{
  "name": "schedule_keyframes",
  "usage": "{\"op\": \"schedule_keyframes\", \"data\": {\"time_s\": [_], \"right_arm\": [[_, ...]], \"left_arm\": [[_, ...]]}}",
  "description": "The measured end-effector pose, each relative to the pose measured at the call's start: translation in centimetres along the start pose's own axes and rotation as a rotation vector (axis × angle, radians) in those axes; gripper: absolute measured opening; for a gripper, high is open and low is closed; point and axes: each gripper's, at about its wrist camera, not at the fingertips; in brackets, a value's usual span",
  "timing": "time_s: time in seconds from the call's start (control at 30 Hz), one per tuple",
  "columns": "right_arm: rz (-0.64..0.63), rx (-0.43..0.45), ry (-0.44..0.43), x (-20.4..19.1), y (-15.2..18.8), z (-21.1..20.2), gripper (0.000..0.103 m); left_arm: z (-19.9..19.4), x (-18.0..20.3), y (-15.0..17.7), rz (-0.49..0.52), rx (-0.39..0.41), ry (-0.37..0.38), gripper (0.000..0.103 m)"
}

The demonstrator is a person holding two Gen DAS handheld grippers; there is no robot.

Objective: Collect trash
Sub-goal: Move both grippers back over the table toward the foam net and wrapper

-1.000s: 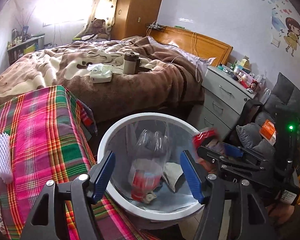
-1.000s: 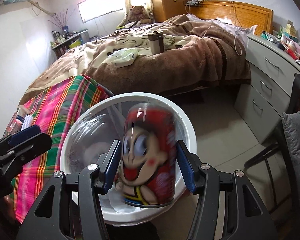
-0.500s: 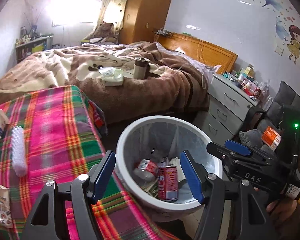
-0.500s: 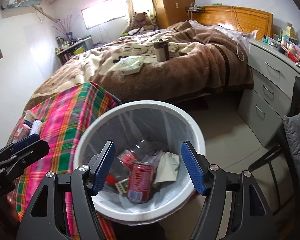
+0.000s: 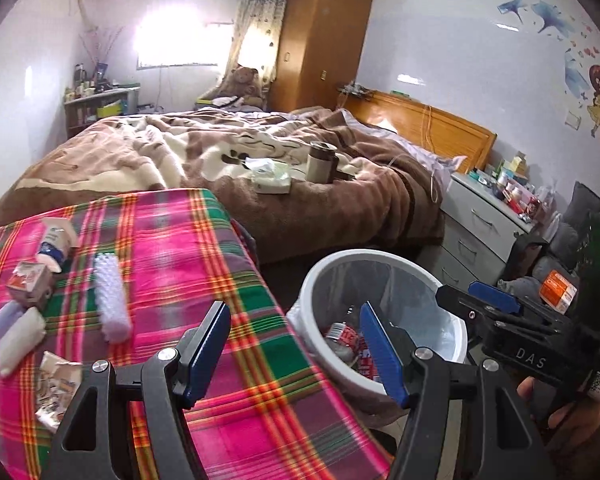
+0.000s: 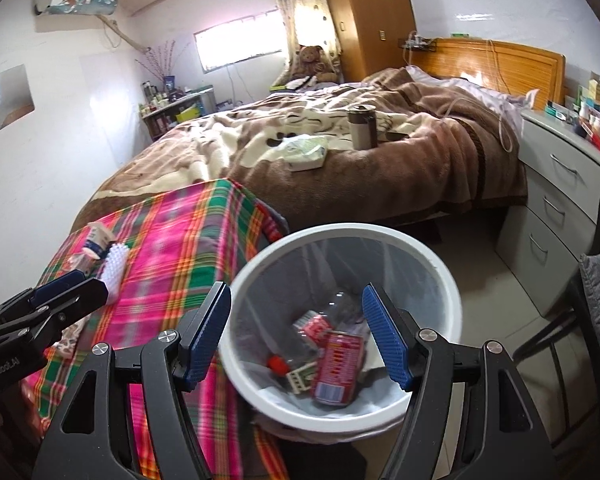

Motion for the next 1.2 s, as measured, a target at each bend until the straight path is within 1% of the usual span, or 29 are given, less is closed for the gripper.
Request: {"op": "schedule_keyframes", "data": {"time_s": [0.17,0.33,0.4,0.47,0.63,0.8,0.87,1.07,1.2], "right_arm": [[-0.016,0.005,-0.033,-2.1,0.4,0.1,0.070],[-0.026,0.014,-0.068,-4.1,0.9,0.3,0.070],[-0.034,0.013,-0.096,-5.3,1.2,0.6,0.070],[-0.053,0.004,-0.116,-6.7,1.6,1.1,0.070],[-0.092,-0.012,-0.175,-9.5,2.1,1.7,0.070],[-0.128,-0.047,-0.222,-11.9,2.9,2.5,0.070],[-0.144,-0.060,-0.236,-12.9,3.1,3.0,0.070],[-0.184,-0.100,-0.244,-15.6,3.4,4.9,0.070],[-0.205,-0.109,-0.244,-17.2,3.1,6.3,0.070]], "left_arm": [[-2.0,-1.8,0.2,-0.007,0.033,-0.034,0.067],[-3.8,-4.4,0.5,-0.014,0.070,-0.094,0.067],[-4.3,-5.7,0.7,-0.029,0.076,-0.110,0.067],[-4.7,-7.1,0.9,-0.034,0.082,-0.153,0.067],[-6.1,-11.4,1.4,-0.083,0.093,-0.222,0.067],[-7.2,-15.3,1.8,-0.130,0.092,-0.285,0.067],[-7.5,-16.2,1.9,-0.137,0.097,-0.301,0.067],[-8.0,-19.5,2.8,-0.168,0.069,-0.339,0.067],[-8.0,-20.9,3.6,-0.191,0.054,-0.347,0.067]]}}
Point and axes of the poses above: each gripper's, at about its wrist camera, not at the fingertips, and z roughly the way its jaws point, x to its right, y to its underside, and after that the axes turned 6 degrees about x, right-handed
